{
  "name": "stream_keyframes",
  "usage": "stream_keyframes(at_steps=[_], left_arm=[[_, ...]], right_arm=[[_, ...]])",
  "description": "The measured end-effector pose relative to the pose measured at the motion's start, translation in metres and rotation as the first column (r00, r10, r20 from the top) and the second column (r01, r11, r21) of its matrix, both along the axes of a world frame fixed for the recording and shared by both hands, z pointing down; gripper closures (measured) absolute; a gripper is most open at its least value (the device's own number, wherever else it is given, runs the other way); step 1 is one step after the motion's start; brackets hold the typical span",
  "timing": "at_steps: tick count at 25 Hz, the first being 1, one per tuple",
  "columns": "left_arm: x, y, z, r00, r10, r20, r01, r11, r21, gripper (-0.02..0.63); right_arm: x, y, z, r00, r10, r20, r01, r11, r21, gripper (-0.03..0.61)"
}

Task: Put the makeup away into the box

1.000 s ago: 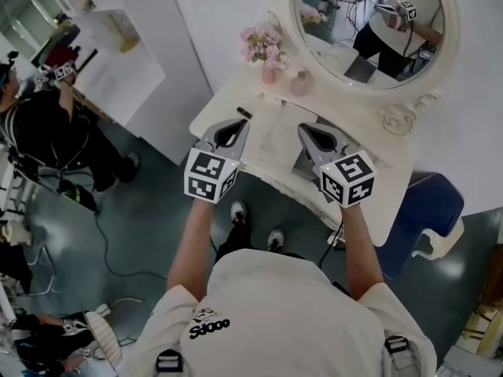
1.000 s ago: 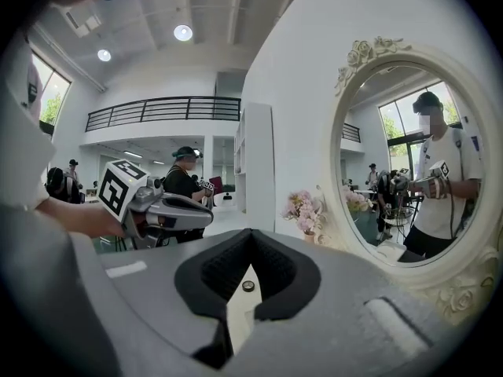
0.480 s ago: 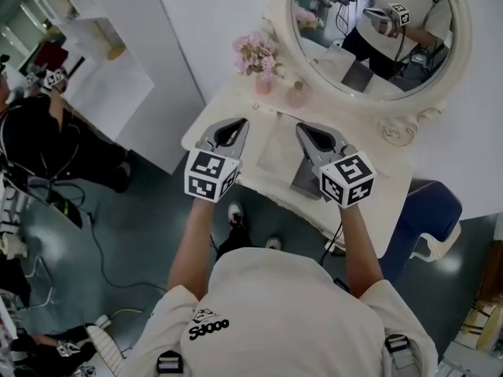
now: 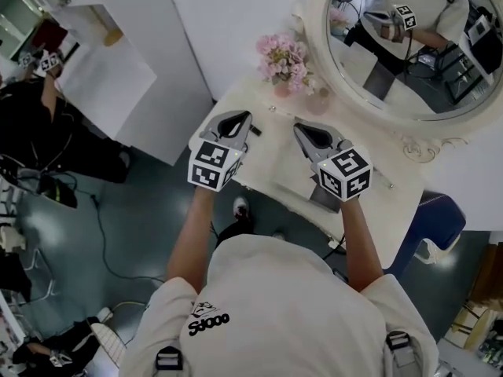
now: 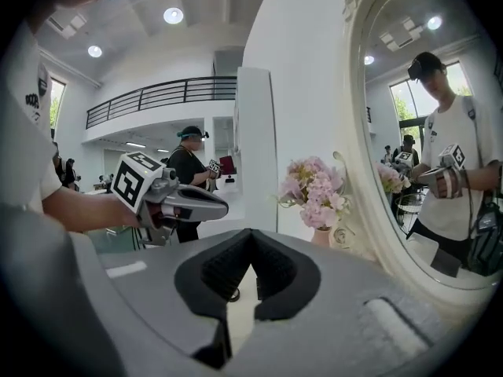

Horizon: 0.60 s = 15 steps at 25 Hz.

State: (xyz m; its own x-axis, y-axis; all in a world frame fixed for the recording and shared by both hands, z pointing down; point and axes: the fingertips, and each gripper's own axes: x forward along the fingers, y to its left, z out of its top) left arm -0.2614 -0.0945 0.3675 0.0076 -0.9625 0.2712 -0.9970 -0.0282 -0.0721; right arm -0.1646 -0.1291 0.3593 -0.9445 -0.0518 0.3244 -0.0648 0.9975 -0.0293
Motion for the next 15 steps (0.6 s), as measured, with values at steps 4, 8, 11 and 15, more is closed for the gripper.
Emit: stream_keyframes(at_steps=[4, 8, 11, 15], left_arm=[[-0.027, -0.012, 0.031, 0.999, 0.027, -0.047, -0.030, 0.998, -0.046, 0.594], [-0.050, -0.023, 0.056, 0.996, 0.063, -0.057, -0.068, 0.994, -0.090, 0.583], [-0.065, -0.029, 0.071, 0.994, 0.080, -0.070, -0.088, 0.989, -0.117, 0.569], [-0.081, -0.030, 0.101, 0.992, 0.107, -0.064, -0.117, 0.978, -0.173, 0.537]], right_arm=[[-0.036, -0.001, 0.024, 0.997, -0.058, -0.050, 0.057, 0.998, -0.011, 0.577], [-0.068, 0.001, 0.052, 0.985, -0.112, -0.128, 0.106, 0.993, -0.050, 0.577], [-0.087, -0.003, 0.076, 0.973, -0.125, -0.192, 0.115, 0.991, -0.064, 0.577], [-0.109, -0.006, 0.116, 0.945, -0.137, -0.297, 0.122, 0.990, -0.066, 0.577]])
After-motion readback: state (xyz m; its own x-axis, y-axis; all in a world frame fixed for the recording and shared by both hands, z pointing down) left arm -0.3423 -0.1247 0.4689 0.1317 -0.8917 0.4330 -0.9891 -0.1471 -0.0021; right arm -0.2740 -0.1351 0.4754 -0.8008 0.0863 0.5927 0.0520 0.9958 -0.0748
